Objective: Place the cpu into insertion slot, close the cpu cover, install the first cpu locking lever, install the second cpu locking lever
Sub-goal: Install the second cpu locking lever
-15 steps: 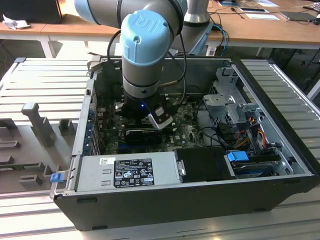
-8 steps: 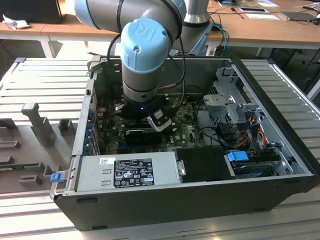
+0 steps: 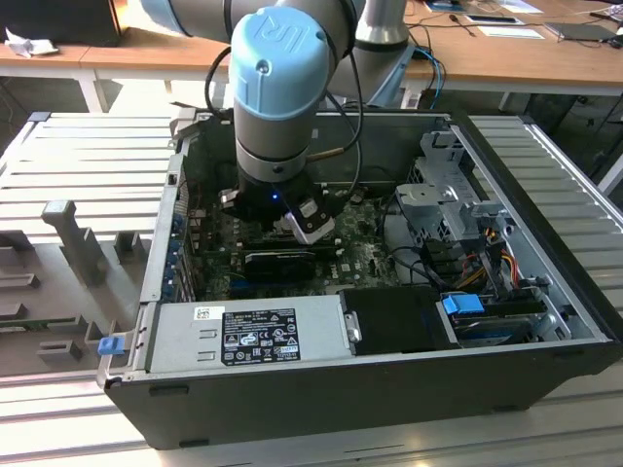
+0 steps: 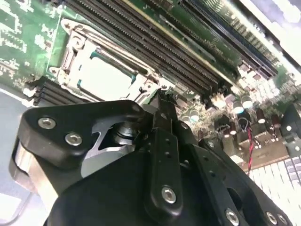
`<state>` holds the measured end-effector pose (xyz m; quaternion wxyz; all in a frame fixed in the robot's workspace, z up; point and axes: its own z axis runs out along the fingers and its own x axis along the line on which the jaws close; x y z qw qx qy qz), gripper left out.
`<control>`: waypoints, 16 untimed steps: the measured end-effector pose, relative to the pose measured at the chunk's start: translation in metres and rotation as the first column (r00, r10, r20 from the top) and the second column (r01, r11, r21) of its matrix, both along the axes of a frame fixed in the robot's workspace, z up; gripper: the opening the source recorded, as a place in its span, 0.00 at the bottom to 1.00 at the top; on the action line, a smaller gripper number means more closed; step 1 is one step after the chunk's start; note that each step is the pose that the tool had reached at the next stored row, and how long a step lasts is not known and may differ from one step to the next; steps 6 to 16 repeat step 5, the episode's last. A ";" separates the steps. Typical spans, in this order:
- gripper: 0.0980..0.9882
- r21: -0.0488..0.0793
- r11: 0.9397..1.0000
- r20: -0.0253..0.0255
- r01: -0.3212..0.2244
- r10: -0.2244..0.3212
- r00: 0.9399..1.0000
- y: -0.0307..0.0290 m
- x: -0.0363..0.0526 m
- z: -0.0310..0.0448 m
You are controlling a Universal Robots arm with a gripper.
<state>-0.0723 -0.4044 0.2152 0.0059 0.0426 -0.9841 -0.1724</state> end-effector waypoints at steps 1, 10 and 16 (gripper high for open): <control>0.01 0.000 1.000 0.000 0.000 0.000 1.000 0.0000 0.0000 0.0016; 0.01 -0.001 1.000 0.000 0.000 0.000 1.000 0.0000 0.0000 0.0042; 0.01 -0.001 1.000 0.000 0.000 0.000 1.000 0.0000 0.0000 0.0042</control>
